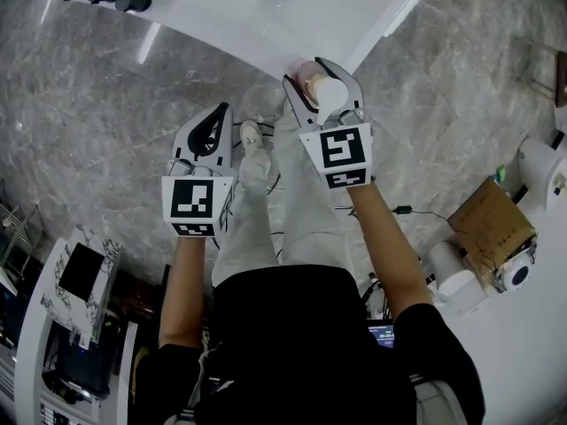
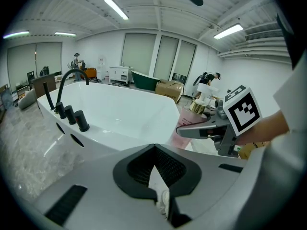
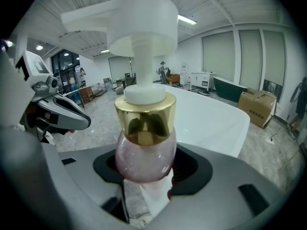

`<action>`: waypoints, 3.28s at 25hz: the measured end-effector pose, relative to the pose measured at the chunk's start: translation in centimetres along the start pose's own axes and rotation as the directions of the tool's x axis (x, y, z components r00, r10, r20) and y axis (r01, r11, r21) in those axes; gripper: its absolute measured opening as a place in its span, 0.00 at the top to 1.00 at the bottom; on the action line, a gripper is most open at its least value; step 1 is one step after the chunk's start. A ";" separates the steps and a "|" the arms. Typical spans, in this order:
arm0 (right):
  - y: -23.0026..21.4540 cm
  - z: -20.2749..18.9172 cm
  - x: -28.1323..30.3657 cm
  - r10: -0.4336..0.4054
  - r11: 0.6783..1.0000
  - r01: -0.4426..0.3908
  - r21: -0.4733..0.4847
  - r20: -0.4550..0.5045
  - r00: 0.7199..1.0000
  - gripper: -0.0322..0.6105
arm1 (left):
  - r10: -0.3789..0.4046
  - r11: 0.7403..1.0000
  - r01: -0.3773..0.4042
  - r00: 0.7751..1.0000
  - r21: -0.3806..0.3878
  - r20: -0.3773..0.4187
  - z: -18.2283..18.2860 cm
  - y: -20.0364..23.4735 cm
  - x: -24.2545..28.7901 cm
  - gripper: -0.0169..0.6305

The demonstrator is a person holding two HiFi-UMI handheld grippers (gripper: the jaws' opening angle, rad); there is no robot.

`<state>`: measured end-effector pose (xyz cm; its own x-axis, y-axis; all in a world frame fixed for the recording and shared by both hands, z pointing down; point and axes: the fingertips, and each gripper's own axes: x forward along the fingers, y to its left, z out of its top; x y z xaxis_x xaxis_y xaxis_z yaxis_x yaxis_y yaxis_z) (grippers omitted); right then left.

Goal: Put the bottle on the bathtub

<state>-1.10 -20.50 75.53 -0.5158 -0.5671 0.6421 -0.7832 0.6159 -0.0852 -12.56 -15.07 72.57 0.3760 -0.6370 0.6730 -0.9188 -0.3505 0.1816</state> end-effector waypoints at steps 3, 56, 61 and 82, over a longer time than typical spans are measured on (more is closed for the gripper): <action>0.1 -0.1 0.1 -0.007 1.000 0.007 -0.001 0.001 1.000 0.58 | -0.005 1.000 0.005 1.000 -0.008 0.001 0.1 0.0 0.2 0.95; -0.5 6.6 -16.6 -0.197 0.980 0.197 -0.014 0.020 0.980 0.84 | -0.052 0.989 0.035 0.992 0.140 0.119 11.8 -6.7 -10.6 0.95; -0.7 9.8 -19.5 -0.201 0.980 0.201 0.018 0.076 0.977 0.89 | -0.059 0.984 0.030 0.985 0.175 0.162 14.5 -7.9 -12.9 0.95; -0.7 25.6 -32.1 -0.217 0.975 0.216 0.049 0.405 0.888 0.91 | -0.051 0.971 -0.054 0.904 0.232 0.425 27.7 -11.3 -25.0 0.95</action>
<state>7.10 -16.70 35.46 -0.4290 -0.8588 0.2802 -0.8921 0.4514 0.0177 -8.30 -14.20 33.86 0.4378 -0.8497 0.2937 -0.8848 -0.4651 -0.0267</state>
